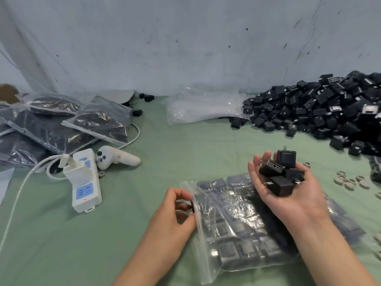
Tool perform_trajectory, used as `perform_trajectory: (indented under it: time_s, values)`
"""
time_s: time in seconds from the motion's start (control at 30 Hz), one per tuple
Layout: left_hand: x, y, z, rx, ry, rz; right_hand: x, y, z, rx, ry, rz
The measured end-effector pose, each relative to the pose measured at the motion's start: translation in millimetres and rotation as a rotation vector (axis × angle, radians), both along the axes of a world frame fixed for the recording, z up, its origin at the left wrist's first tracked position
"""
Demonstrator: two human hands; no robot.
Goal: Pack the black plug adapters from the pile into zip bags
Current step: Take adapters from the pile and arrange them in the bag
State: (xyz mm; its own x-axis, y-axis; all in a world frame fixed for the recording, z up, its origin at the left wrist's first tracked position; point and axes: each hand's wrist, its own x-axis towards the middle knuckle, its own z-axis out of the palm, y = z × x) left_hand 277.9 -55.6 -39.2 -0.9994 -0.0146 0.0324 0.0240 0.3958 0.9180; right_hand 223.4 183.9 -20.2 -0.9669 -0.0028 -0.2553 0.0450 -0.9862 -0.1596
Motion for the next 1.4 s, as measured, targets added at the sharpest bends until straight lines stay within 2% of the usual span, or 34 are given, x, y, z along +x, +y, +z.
perform_trajectory:
  time_s: [0.1, 0.17, 0.27, 0.33, 0.5, 0.7, 0.87, 0.93, 1.07, 1.13, 1.17, 1.23, 1.33, 1.4]
  values:
    - [1, 8, -1, 0.043, -0.017, -0.041, 1, 0, -1, -0.001, 0.0, 0.001]
    - [0, 10, -1, 0.196, -0.046, -0.053, 2, 0, -1, 0.001, -0.001, 0.007]
    - [-3, 12, 0, 0.454, -0.087, 0.074, 3, 1, -1, 0.004, -0.003, 0.011]
    - [-4, 16, 0, 0.526, -0.138, 0.137, 3, 1, -1, 0.008, -0.006, 0.011]
    - [-2, 26, -1, 0.334, -0.139, 0.172, 5, 2, 1, 0.008, -0.013, 0.005]
    - [-1, 27, 1, 0.401, -0.119, 0.228, 9, 4, 4, 0.015, -0.021, 0.007]
    - [1, 33, 3, 0.308, -0.139, 0.195, 13, 5, 8, 0.038, -0.023, 0.02]
    - [1, 37, 7, 0.422, -0.184, 0.176, 13, 5, 10, 0.045, -0.022, 0.026]
    - [-2, 37, 12, 0.827, -0.335, 0.114, 14, 3, 11, 0.071, -0.022, 0.046]
    - [-4, 32, 13, 0.878, -0.386, 0.077, 15, 1, 12, 0.084, -0.031, 0.066]
    - [-4, 29, 13, 0.853, -0.391, 0.08, 16, -1, 13, 0.087, -0.037, 0.078]
    - [-7, 22, 13, 0.66, -0.298, 0.149, 16, -3, 16, 0.085, -0.053, 0.122]
    - [-12, 8, 12, 0.185, 0.092, 0.363, 17, -7, 21, 0.158, -0.078, 0.268]
    - [-12, 8, 19, 0.058, 0.316, 0.359, 18, -11, 25, 0.3, -0.083, 0.379]
